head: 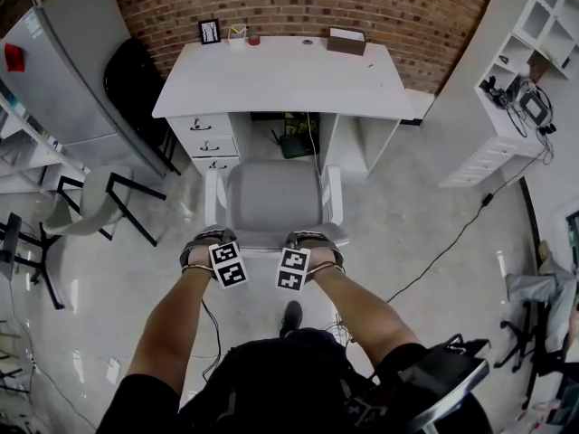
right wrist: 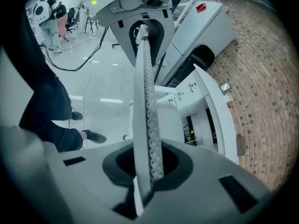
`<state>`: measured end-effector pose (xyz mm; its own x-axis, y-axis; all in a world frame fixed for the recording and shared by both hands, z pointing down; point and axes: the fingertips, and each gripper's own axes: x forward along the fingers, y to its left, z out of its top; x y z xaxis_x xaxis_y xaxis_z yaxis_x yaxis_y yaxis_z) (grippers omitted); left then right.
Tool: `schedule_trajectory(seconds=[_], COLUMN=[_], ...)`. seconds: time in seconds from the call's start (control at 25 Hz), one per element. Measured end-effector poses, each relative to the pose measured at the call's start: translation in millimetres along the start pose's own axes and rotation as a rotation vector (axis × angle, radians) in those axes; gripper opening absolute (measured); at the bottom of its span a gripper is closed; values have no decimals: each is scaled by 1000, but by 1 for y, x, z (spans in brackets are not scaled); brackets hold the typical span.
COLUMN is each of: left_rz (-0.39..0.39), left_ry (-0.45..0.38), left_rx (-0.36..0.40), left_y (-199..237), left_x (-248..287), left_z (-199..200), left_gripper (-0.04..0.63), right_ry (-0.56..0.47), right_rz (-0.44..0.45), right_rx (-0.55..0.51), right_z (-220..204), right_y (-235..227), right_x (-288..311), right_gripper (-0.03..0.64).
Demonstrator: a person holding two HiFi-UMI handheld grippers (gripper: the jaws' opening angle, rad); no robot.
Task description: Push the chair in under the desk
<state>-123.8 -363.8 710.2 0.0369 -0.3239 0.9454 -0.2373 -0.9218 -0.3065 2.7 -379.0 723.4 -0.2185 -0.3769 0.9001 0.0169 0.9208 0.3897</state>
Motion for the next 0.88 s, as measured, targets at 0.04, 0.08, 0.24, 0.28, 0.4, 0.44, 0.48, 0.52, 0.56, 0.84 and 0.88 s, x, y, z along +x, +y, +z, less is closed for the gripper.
schedule_trajectory(seconds=[0.04,0.08,0.24,0.28,0.4,0.44,0.48,0.52,0.56,0.84,0.88], left_rz=[4,8,7,-4,-37,-42,-44,-43,-42,-14,-14], left_ry=[7,14,43,51,62,63,63,62,58,15,9], left_rx=[-4,-6,-7,-11,-23,-23,-21,-20,-18,11,14], left_y=[3,6,22,21,14,16,18,20,23,48,53], left_x=[2,4,9,10,12,12,12,13,14,23,24], left_z=[1,2,4,3,3,4,5,7,10,24,26], left_gripper=[124,124,121,120,120,120,120,120,120,114,114], right_ry=[-2,-5,-12,-11,-12,-13,-13,-13,-12,-3,0], right_rz=[-1,-5,-17,-9,7,6,5,5,6,0,-2], right_rx=[-3,-5,-8,-8,-13,-15,-16,-15,-15,-18,-19], right_z=[-1,-2,-2,-2,-4,-5,-6,-8,-10,-20,-21], right_y=[-3,-7,-23,-22,-18,-20,-22,-25,-27,-55,-61], right_x=[1,3,9,10,10,10,10,11,11,23,25], right_gripper=[41,41,41,41,44,44,43,44,43,43,43])
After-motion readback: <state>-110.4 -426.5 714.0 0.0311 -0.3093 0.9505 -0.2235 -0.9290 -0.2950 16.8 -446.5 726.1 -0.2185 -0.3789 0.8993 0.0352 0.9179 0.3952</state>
